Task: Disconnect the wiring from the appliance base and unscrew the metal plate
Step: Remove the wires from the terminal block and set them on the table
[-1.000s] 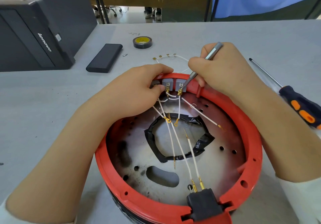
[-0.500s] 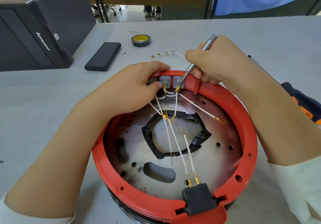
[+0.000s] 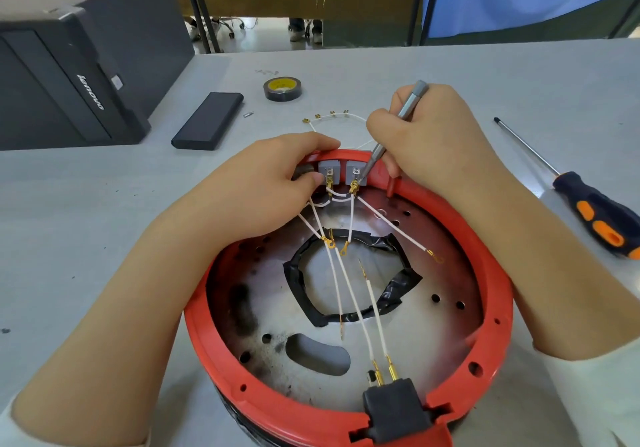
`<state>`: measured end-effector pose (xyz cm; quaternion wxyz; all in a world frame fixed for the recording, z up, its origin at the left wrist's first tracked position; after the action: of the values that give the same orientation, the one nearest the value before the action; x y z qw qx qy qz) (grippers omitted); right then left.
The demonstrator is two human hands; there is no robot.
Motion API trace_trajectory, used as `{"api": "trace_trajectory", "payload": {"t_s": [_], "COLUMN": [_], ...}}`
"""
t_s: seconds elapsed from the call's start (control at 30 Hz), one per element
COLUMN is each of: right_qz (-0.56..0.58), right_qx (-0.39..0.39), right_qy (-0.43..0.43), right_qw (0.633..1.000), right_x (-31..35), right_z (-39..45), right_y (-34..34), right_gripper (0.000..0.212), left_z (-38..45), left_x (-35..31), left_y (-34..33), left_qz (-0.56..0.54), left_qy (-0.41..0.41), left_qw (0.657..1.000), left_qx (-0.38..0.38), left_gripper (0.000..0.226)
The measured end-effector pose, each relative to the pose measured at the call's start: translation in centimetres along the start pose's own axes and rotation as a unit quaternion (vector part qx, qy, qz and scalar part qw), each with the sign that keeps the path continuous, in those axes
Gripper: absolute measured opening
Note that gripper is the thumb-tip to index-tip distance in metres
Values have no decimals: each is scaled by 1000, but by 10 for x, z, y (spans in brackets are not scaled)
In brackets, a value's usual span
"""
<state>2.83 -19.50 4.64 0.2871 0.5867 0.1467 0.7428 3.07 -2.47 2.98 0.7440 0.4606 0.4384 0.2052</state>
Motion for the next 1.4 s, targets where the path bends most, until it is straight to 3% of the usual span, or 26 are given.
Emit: {"api": "trace_trajectory", "payload": {"t_s": [0.17,0.37,0.8,1.0,1.4], "right_qz": [-8,12,1,-19,-26], "right_qx": [31,-38,28,-38,-27], "right_qy": [-17,2,-47,9,9], "right_qw": [999,999,998,999,999], "right_x": [-2,3,-2,4,4], "right_z": [3,-2,6,-5,-5], "right_y": [-3,4,0,1,1], "right_gripper": [37,24,36,33,28], "left_z": [0,-1,0,-1,-2], "left_x": [0,-1,0,0,0], "left_y": [0,0,0,-1,-2], "left_qz": [-1,-1,0,0,3], "left_qy": [3,6,2,4,5], "left_qw": [1000,1000,1000,1000,1000], "left_qx": [2,4,3,2,4], "left_gripper": [40,40,40,40,40]}}
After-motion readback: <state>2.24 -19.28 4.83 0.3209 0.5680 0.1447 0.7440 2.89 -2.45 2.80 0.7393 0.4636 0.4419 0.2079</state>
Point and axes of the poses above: each hand's wrist, its own z-axis towards the middle knuckle, its own y-axis out of the back of the hand, x = y × z, the point moved 3 cm from there along z, towards the middle knuckle, and after that the axes turned 5 degrees about -y, right-handed, at the moved point
